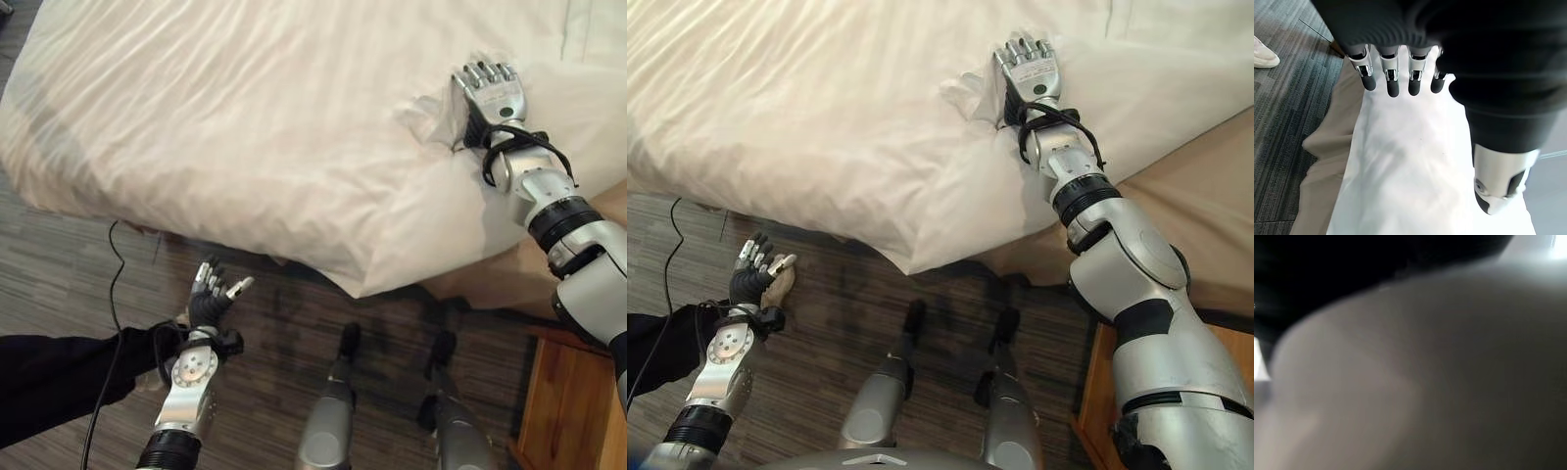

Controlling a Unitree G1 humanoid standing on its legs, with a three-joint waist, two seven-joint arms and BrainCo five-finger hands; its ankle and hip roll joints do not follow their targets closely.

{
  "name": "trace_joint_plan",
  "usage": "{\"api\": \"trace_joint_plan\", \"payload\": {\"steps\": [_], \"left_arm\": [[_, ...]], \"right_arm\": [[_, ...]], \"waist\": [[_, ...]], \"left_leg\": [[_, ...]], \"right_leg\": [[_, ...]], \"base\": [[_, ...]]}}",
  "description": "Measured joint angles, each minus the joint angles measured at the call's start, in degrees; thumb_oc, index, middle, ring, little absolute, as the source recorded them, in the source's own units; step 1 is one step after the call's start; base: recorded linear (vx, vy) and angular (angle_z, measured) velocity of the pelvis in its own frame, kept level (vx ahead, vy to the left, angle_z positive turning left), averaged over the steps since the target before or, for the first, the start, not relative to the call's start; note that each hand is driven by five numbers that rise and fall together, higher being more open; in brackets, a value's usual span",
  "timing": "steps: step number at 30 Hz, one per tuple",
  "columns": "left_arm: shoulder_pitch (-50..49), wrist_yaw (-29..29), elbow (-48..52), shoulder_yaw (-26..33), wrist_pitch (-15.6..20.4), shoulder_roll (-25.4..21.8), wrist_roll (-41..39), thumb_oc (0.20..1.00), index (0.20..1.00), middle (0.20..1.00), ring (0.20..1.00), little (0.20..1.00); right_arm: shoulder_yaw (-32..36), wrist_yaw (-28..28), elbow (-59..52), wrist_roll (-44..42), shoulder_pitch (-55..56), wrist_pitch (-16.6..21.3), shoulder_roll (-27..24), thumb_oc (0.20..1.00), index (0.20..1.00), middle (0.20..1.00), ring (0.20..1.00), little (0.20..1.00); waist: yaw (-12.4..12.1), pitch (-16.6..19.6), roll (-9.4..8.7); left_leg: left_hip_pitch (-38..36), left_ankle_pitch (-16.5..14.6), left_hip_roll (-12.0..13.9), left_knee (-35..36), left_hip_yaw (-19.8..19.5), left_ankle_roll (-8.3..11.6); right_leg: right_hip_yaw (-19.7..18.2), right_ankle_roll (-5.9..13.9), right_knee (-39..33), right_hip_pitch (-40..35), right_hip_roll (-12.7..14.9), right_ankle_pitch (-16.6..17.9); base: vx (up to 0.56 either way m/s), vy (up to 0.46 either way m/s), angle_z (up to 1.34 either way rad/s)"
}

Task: Making the bed.

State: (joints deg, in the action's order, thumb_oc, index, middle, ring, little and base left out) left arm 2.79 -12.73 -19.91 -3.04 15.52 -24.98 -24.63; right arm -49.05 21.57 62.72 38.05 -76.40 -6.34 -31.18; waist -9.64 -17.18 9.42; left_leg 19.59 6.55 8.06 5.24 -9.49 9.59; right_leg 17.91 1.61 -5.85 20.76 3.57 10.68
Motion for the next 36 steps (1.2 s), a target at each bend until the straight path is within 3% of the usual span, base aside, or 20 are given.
{"api": "trace_joint_plan", "payload": {"steps": [6,11,13,16,17,18,22,24,26,27,28,30,31,32,33,34,36], "left_arm": [[0.35,-0.57,-0.04,-0.23,-0.05,0.02,0.02,1.000,1.000,1.000,1.000,1.000],[3.94,-0.99,-3.43,0.05,-1.70,0.08,0.04,1.000,1.000,1.000,1.000,1.000],[4.70,-1.97,-3.40,0.91,-2.37,0.07,0.10,1.000,1.000,1.000,1.000,1.000],[4.92,-2.42,-3.36,1.19,-2.84,0.28,0.20,1.000,1.000,1.000,1.000,1.000],[4.10,-2.68,-3.43,1.53,-3.95,0.68,0.18,1.000,1.000,1.000,1.000,1.000],[2.73,-2.65,-3.49,1.54,-5.00,0.98,0.64,1.000,1.000,1.000,1.000,1.000],[1.01,-2.20,-5.33,0.59,-6.17,1.52,1.31,1.000,1.000,1.000,1.000,1.000],[1.20,-2.01,-6.20,0.48,-6.58,1.51,3.07,1.000,1.000,1.000,1.000,1.000],[0.30,-0.55,-6.32,0.01,-7.87,1.36,4.21,1.000,1.000,1.000,1.000,1.000],[-0.25,-0.13,-6.24,0.00,-8.42,1.33,5.12,1.000,1.000,1.000,1.000,1.000],[-0.93,0.45,-5.54,-0.03,-8.59,1.47,5.23,1.000,1.000,1.000,1.000,1.000],[-1.82,1.22,-4.39,0.06,-8.65,2.48,5.33,1.000,1.000,1.000,1.000,1.000],[-2.91,1.69,-3.25,0.20,-8.55,2.26,5.32,1.000,1.000,1.000,1.000,1.000],[-4.43,1.88,-3.18,0.38,-8.61,1.53,5.31,1.000,1.000,1.000,1.000,1.000],[-5.72,1.83,-4.12,1.37,-8.75,1.75,5.29,1.000,1.000,1.000,1.000,1.000],[-6.93,1.74,-4.70,1.71,-9.09,1.92,5.19,1.000,1.000,1.000,1.000,1.000],[-7.65,2.01,-5.16,1.50,-9.35,3.72,4.99,1.000,1.000,1.000,1.000,1.000]], "right_arm": [[-0.37,-0.88,-2.08,-2.13,-0.30,0.37,0.72,0.200,0.200,0.200,0.200,0.200],[0.18,-2.45,-15.31,-3.25,1.69,0.04,-2.32,0.200,0.200,0.200,0.200,0.200],[5.41,-3.30,-28.42,-4.39,6.53,-0.09,-4.95,0.200,0.200,0.200,0.200,0.200],[12.58,-2.92,-36.99,-4.44,13.28,0.05,-4.84,0.200,0.200,0.200,0.200,0.200],[17.11,-3.08,-43.97,-4.36,20.56,-0.46,-4.46,0.200,0.200,0.200,0.200,0.200],[17.24,-3.58,-44.64,-4.28,25.36,0.03,-4.39,0.200,0.200,0.200,0.200,0.200],[17.40,-5.03,-40.57,-3.78,34.34,0.27,-4.49,0.200,0.200,0.200,0.200,0.200],[17.90,-5.94,-38.10,-2.80,37.32,-0.59,-4.31,0.200,0.200,0.200,0.200,0.200],[20.49,-6.03,-34.82,-1.94,40.74,-1.41,-0.37,0.200,0.200,0.200,0.200,0.200],[21.28,-5.82,-34.43,-1.81,41.19,-1.21,0.40,0.200,0.200,0.200,0.200,0.200],[21.94,-5.71,-34.09,-1.80,41.86,-0.90,1.01,0.200,0.200,0.200,0.200,0.200],[22.05,-5.77,-31.24,-1.78,43.65,-0.13,-0.29,0.200,0.200,0.200,0.200,0.200],[22.11,-5.90,-29.11,-1.77,44.48,0.09,-0.48,0.200,0.200,0.200,0.200,0.200],[22.37,-5.81,-27.58,-1.77,45.39,0.15,-0.07,0.225,0.225,0.225,0.225,0.225],[23.02,-5.73,-25.83,-1.76,45.54,0.36,1.32,0.849,0.849,0.849,0.849,0.849],[23.44,-5.73,-24.78,-1.79,45.64,0.31,2.65,1.000,1.000,1.000,1.000,1.000],[24.22,-5.78,-22.85,-1.67,48.79,0.18,2.85,1.000,1.000,1.000,1.000,1.000]], "waist": [[0.24,-0.39,-0.41],[2.44,-2.06,-2.97],[4.82,-2.77,-5.62],[7.11,-2.13,-8.51],[7.57,-1.85,-9.72],[8.64,-1.22,-11.54],[10.72,0.07,-14.36],[11.13,0.00,-14.96],[11.11,0.06,-15.32],[11.02,0.13,-15.39],[10.55,0.13,-14.58],[9.35,0.16,-11.75],[8.81,0.80,-12.57],[7.84,2.16,-14.28],[7.61,2.86,-14.71],[7.87,3.24,-14.36],[8.25,3.90,-12.97]], "left_leg": [[-0.98,0.00,-1.04,0.04,2.89,-0.07],[-3.98,-0.22,-0.84,0.06,4.69,-0.41],[-8.25,-1.11,-0.76,0.10,5.96,-0.91],[-11.42,-2.19,-1.00,0.10,8.23,-1.11],[-13.59,-2.70,-1.32,0.41,9.79,-1.87],[-16.20,-3.52,-1.69,0.23,12.18,-2.27],[-18.05,-4.07,-2.44,0.10,13.69,-2.43],[-18.53,-3.90,-2.91,0.08,13.65,-2.99],[-20.58,-4.32,-3.73,-0.43,14.17,-3.99],[-21.10,-4.18,-4.20,-0.86,15.25,-4.75],[-20.85,-4.17,-2.32,-1.18,15.48,-4.98],[-20.80,-3.81,1.63,-1.12,15.84,-5.19],[-20.86,-3.90,1.37,-1.59,15.47,-5.12],[-20.99,-4.30,0.33,-1.41,16.28,-4.55],[-21.19,-4.53,0.15,-1.38,17.09,-4.20],[-21.33,-4.41,1.04,-1.21,18.35,-4.33],[-21.94,-3.74,2.39,0.01,20.10,-3.43]], "right_leg": [[-2.86,1.07,-0.01,0.58,1.05,0.70],[-4.52,0.52,0.01,-1.44,0.79,1.93],[-5.57,1.07,-0.01,-5.13,0.70,1.48],[-7.78,1.55,0.00,-7.01,0.96,1.12],[-9.17,1.63,-0.01,-8.45,1.05,1.12],[-10.90,1.94,0.00,-9.78,1.09,1.29],[-12.81,2.76,0.04,-11.14,1.58,1.71],[-13.41,3.16,0.04,-11.71,1.98,1.81],[-14.36,3.78,0.02,-13.40,2.59,1.96],[-14.58,5.04,-0.33,-13.53,2.71,0.85],[-14.71,6.29,0.07,-13.72,2.32,-1.02],[-15.29,4.64,14.37,-11.05,0.36,-5.72],[-15.38,5.35,18.08,-11.24,2.23,-8.99],[-16.49,5.57,16.86,-12.05,4.16,-11.53],[-17.71,5.20,14.26,-12.76,4.09,-12.12],[-17.75,5.29,11.70,-13.42,3.49,-10.76],[-19.42,4.59,2.25,-16.92,1.89,-4.81]], "base": [[-0.06,0.077,-0.18],[-0.03,0.080,-0.17],[-0.03,0.151,-0.21],[-0.06,0.166,-0.36],[-0.14,0.169,-0.73],[-0.14,0.170,-0.71],[-0.15,0.073,-0.27],[-0.17,0.025,-0.01],[-0.16,-0.026,-0.14],[-0.14,-0.051,-0.27],[-0.09,-0.047,-0.19],[-0.03,-0.054,-0.03],[0.02,-0.095,-0.01],[0.01,-0.134,-0.22],[0.01,-0.110,-0.43],[0.01,-0.094,-0.59],[0.06,-0.078,-0.55]]}}
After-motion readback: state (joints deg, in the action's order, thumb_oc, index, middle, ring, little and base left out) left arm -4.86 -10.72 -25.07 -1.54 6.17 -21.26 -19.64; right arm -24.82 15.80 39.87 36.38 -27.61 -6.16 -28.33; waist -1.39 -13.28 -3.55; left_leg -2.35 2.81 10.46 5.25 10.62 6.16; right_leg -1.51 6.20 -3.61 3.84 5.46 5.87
